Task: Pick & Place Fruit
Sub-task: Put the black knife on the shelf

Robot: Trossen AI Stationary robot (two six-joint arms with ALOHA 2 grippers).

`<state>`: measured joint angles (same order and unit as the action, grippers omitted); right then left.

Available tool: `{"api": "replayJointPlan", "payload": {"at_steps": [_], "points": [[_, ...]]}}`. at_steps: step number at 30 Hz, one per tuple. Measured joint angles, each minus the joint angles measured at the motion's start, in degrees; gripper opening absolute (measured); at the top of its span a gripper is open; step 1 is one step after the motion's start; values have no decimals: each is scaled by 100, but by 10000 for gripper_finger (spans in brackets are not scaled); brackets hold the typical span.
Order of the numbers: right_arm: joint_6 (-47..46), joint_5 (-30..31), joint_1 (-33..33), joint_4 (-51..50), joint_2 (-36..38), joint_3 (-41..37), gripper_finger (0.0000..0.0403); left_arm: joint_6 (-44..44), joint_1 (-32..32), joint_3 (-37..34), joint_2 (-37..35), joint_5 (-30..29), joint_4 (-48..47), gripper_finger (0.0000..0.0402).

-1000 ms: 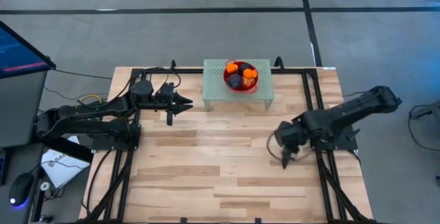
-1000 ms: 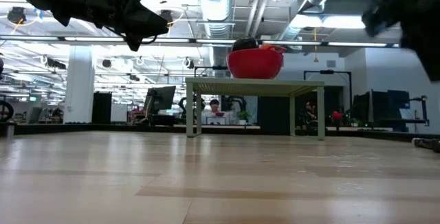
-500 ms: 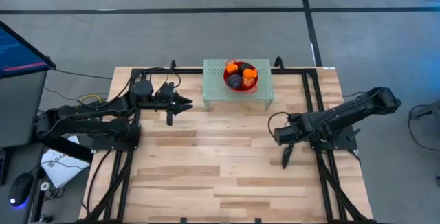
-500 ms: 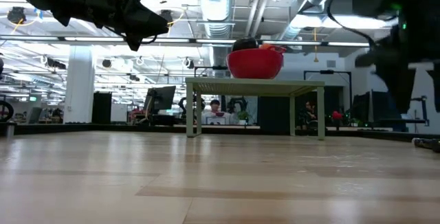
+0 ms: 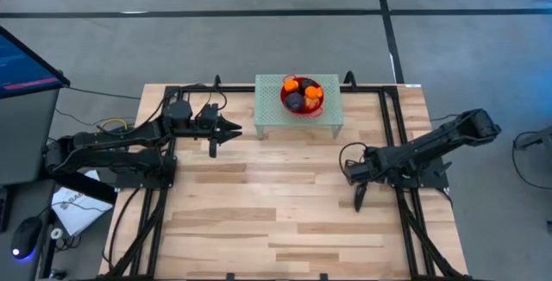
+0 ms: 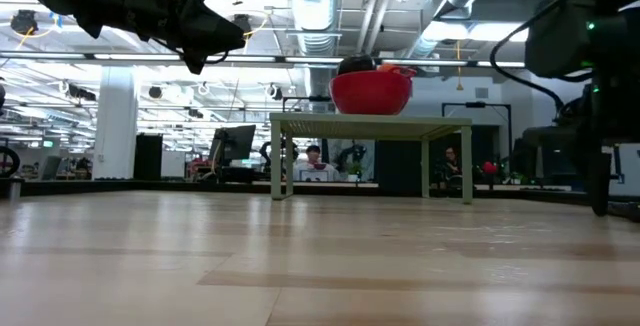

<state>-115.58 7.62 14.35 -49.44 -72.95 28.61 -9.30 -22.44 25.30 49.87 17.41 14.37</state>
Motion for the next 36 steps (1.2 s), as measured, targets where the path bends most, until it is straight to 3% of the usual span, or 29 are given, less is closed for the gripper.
{"api": "replayJointPlan", "payload": {"at_steps": [12, 18, 22, 29, 36], "points": [[41, 167, -81, 255, -247, -43, 86, -2, 0, 0, 0, 0, -2, 97], [1, 192, -81, 119, -280, 47, 86, -2, 0, 0, 0, 0, -2, 97], [28, 310, -110, -545, -287, 398, 107, -2, 0, 0, 0, 2, -7, 97], [332, 358, -113, -831, -179, 1247, 102, -2, 0, 0, 0, 1, -16, 97], [985, 973, -289, -1068, 69, 2428, 109, -2, 0, 0, 0, 1, -24, 97]]}}
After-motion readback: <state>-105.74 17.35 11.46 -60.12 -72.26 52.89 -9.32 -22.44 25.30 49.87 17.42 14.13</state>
